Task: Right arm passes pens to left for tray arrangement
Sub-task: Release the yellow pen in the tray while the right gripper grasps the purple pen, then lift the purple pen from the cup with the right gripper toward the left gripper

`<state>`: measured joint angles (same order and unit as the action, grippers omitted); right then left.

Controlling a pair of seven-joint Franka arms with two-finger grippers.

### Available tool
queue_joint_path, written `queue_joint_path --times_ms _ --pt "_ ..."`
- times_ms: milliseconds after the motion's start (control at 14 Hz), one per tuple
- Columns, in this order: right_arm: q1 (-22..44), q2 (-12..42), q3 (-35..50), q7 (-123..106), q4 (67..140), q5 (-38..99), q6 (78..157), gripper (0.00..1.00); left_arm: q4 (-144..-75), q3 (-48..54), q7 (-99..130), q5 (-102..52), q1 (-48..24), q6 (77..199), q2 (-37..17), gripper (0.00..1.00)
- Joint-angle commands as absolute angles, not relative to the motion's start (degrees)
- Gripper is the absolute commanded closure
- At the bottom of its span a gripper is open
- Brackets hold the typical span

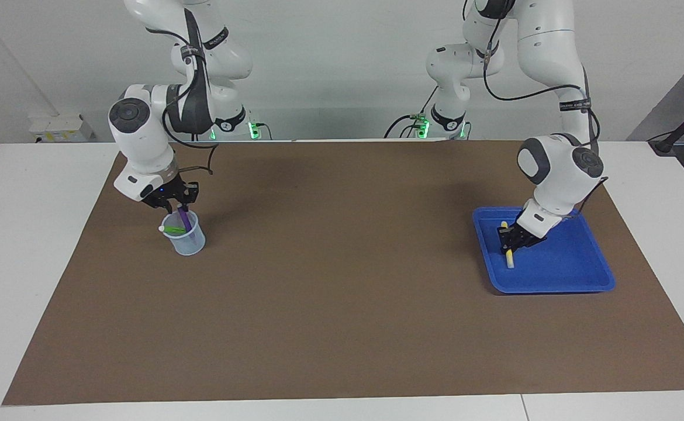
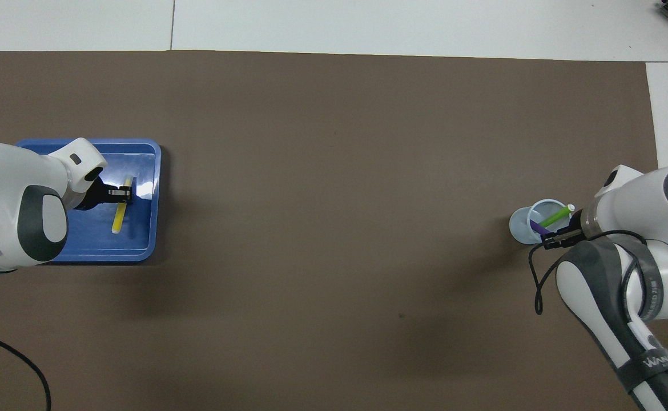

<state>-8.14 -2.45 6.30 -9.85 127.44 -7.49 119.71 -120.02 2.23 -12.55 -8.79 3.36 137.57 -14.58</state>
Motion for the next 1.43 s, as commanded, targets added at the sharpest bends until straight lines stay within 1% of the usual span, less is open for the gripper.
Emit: queue_joint_path --times_ms 0,72,143,215,286,358,429,572,715,787,859,930,1002,1145,1288,1359 --pt "-9.4 -2.37 7.29 -9.14 128.14 -7.56 121.03 0.79 -123.83 2.46 -13.09 -7.65 3.17 142.63 -14.59 1.0" --pt "-9.4 -2.37 7.29 -9.14 128.14 -7.56 121.03 0.84 -124.36 2.46 -13.18 -7.56 3.08 143.6 -14.59 1.0" --pt "-9.4 -2.37 7.29 -9.14 128.06 -7.56 120.94 0.9 -124.37 2.37 -13.62 -7.56 2.99 143.7 -14.59 1.0" --pt "-9.4 -2.37 7.29 -9.23 128.14 -7.56 120.94 0.97 -124.28 2.37 -14.06 -7.65 2.99 143.79 -14.59 0.93" --pt "-9.4 -2.37 7.29 -9.23 128.06 -7.56 120.85 1.0 -124.19 2.46 -14.5 -7.65 2.99 143.79 -14.59 0.79" --pt "-9.4 -2.37 7.29 -9.49 128.06 -7.56 120.68 1.0 -124.1 2.46 -14.5 -7.65 2.99 143.7 -14.59 0.73" --pt "-9.32 -2.29 7.29 -9.75 127.71 -7.56 120.33 1.0 -123.84 2.46 -14.5 -7.65 3.16 143.53 -14.59 0.61" --pt "-8.97 -2.29 7.38 -9.76 126.05 -7.47 117.7 1.0 -123.66 2.46 -14.33 -7.65 3.25 143.26 -14.59 0.54" --pt "-8.53 -2.29 7.56 -9.84 121.05 -6.34 110.17 1.0 -123.05 2.46 -14.24 -7.65 3.52 142.91 -14.68 0.51" --pt "-8.09 -2.29 7.47 -9.93 118.24 -3.54 106.04 1.0 -122.7 2.46 -14.06 -7.73 3.6 142.21 -14.68 0.5" --pt "-8.09 -2.37 7.47 -9.93 115.86 -1.43 102.6 1.0 -121.74 2.46 -13.98 -7.73 3.6 140.81 -14.68 0.47" --pt "-8.0 -2.46 7.56 -9.93 113.75 -0.19 99.61 1.0 -120.16 2.46 -13.8 -7.82 3.6 138.63 -15.11 0.42" --pt "-7.91 -2.81 7.65 -9.84 112.08 1.65 97.23 1.0 -117.71 2.46 -13.71 -8.08 3.69 135.73 -15.47 0.42" --pt "-7.56 -3.25 7.73 -9.41 107.95 5.69 92.4 1.0 -113.14 2.46 -13.62 -8.26 3.95 129.49 -15.82 0.37" --pt "-7.47 -3.51 7.91 -9.05 103.73 9.21 89.14 1.0 -109.53 2.46 -13.36 -9.74 4.04 124.3 -15.73 0.35" --pt "-7.3 -3.69 8.35 -8.27 102.93 10.97 88.69 1.0 -108.21 2.37 -13.27 -11.41 4.04 122.71 -15.56 0.32"
